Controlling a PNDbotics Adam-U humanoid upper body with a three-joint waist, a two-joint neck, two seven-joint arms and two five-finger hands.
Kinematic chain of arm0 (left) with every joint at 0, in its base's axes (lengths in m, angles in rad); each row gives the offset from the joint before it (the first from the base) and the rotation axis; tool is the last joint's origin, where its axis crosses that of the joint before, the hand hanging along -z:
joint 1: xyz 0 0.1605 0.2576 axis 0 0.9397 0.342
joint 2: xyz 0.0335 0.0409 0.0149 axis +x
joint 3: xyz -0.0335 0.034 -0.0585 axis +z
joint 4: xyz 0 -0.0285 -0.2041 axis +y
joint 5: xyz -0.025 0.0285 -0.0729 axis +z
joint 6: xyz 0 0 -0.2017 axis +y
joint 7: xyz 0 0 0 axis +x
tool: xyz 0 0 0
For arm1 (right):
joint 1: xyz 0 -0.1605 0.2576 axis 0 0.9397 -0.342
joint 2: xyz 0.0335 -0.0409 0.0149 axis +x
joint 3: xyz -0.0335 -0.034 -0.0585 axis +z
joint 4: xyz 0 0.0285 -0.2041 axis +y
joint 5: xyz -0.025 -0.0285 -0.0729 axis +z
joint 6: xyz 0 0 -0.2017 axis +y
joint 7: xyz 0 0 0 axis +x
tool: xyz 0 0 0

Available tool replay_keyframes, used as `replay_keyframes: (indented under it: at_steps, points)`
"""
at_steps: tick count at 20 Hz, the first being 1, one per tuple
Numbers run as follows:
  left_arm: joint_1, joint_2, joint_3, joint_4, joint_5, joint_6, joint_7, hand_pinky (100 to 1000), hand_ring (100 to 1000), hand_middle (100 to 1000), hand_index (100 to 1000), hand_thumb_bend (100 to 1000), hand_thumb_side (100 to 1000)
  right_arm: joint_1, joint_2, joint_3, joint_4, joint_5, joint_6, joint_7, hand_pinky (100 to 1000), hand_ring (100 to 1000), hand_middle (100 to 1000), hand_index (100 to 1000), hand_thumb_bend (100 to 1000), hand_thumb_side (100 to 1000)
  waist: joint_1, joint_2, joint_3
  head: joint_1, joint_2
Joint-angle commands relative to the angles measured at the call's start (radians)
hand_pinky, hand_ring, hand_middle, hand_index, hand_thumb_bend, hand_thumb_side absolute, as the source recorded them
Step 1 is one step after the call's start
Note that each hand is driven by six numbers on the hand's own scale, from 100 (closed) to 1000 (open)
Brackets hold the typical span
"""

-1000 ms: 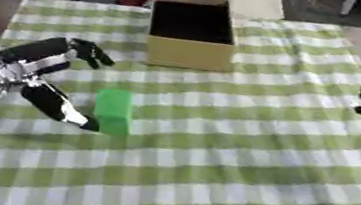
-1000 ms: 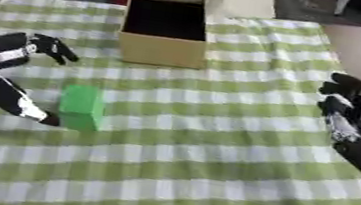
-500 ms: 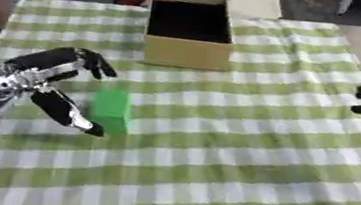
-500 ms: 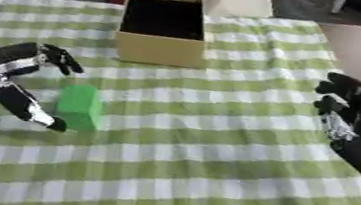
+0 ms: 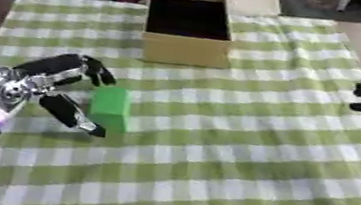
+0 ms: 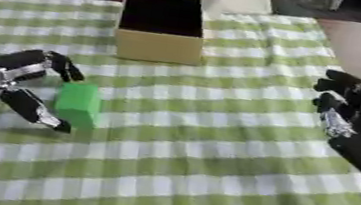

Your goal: Pick up objects on the table and place them in the box.

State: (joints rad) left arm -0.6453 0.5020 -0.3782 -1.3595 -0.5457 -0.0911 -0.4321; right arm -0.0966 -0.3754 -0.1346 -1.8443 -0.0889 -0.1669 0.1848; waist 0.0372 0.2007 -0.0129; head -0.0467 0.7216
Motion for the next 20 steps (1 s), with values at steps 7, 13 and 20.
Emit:
replay_keyframes:
  at_steps: [7, 13, 20]
  points:
    - [-0.038, -0.019, 0.01, 0.072, -0.054, -0.01, 0.041, 794, 637, 607, 750, 755, 321, -0.006, -0.013, -0.001, -0.007, -0.001, -0.002, 0.005, 729, 878, 656, 849, 100, 371, -0.004, -0.015, -0.004, -0.002, 0.013]
    - [-0.046, -0.029, 0.019, 0.094, -0.058, 0.007, 0.092, 728, 494, 443, 607, 498, 217, -0.005, -0.014, 0.001, -0.005, 0.0, -0.002, 0.009, 729, 878, 656, 849, 100, 374, -0.005, -0.016, -0.003, -0.005, 0.013]
    - [-0.047, -0.004, 0.026, 0.033, 0.024, 0.053, 0.156, 729, 461, 394, 560, 425, 199, -0.006, -0.015, 0.001, -0.004, 0.001, -0.002, 0.009, 730, 879, 656, 849, 100, 375, -0.004, -0.017, -0.003, -0.01, 0.013]
